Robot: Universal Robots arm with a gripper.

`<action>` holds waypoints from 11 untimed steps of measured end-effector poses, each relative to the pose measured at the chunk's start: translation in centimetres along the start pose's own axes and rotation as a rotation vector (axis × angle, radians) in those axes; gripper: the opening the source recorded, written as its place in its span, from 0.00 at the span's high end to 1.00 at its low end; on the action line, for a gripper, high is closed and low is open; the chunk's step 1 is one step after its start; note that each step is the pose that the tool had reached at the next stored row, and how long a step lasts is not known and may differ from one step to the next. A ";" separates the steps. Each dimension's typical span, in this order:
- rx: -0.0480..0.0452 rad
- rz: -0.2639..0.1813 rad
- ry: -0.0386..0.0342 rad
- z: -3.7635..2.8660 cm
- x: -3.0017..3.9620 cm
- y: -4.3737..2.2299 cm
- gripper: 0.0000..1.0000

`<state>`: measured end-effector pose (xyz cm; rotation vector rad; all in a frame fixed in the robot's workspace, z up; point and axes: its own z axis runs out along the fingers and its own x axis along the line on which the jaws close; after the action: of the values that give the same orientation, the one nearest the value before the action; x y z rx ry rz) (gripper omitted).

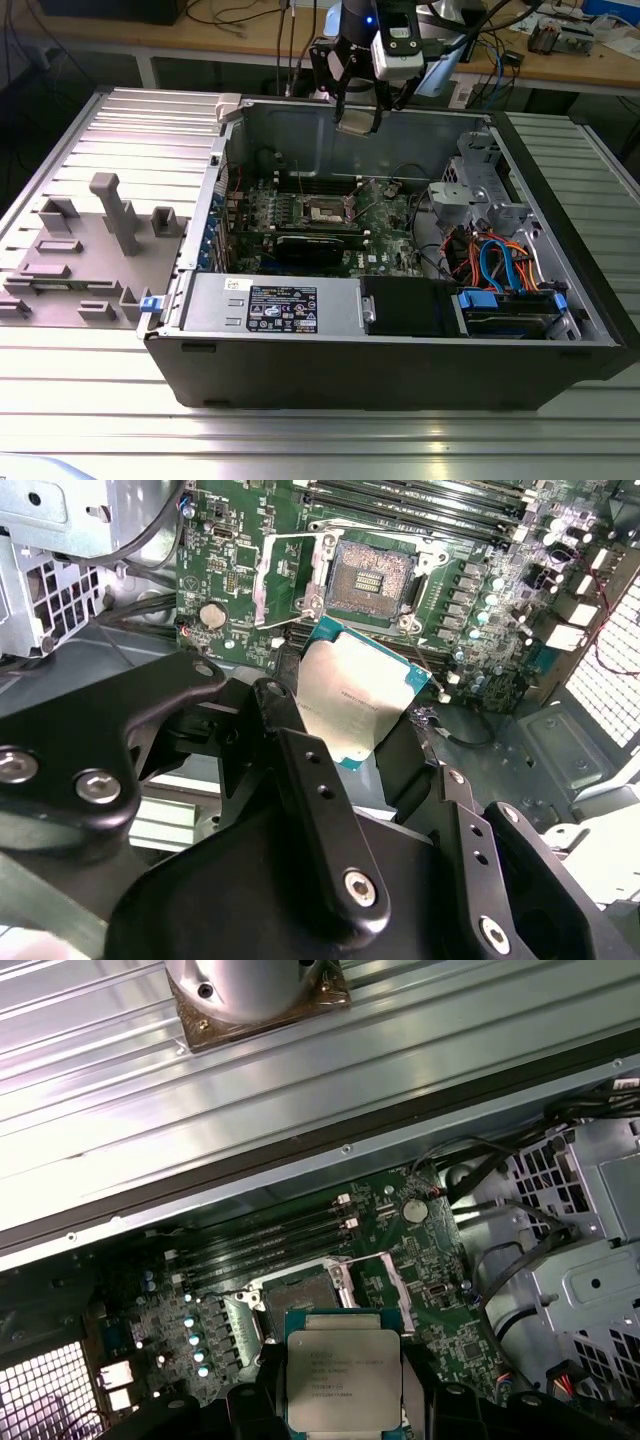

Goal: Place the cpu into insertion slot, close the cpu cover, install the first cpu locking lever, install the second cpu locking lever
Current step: 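Place the cpu into insertion slot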

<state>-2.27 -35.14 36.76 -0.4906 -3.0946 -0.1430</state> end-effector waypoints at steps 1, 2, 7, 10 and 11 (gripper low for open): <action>0.0000 0.000 0.0000 0.00 0.00 0.00 0.46; 0.0000 0.000 0.0000 0.00 0.00 0.00 0.46; 0.0001 0.000 0.0000 0.00 0.00 0.00 0.46; 0.0001 0.001 0.0000 0.00 0.00 0.00 0.46; 0.0000 0.002 -0.0002 0.00 0.00 0.00 0.46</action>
<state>-2.27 -35.14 36.76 -0.4938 -3.0942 -0.1430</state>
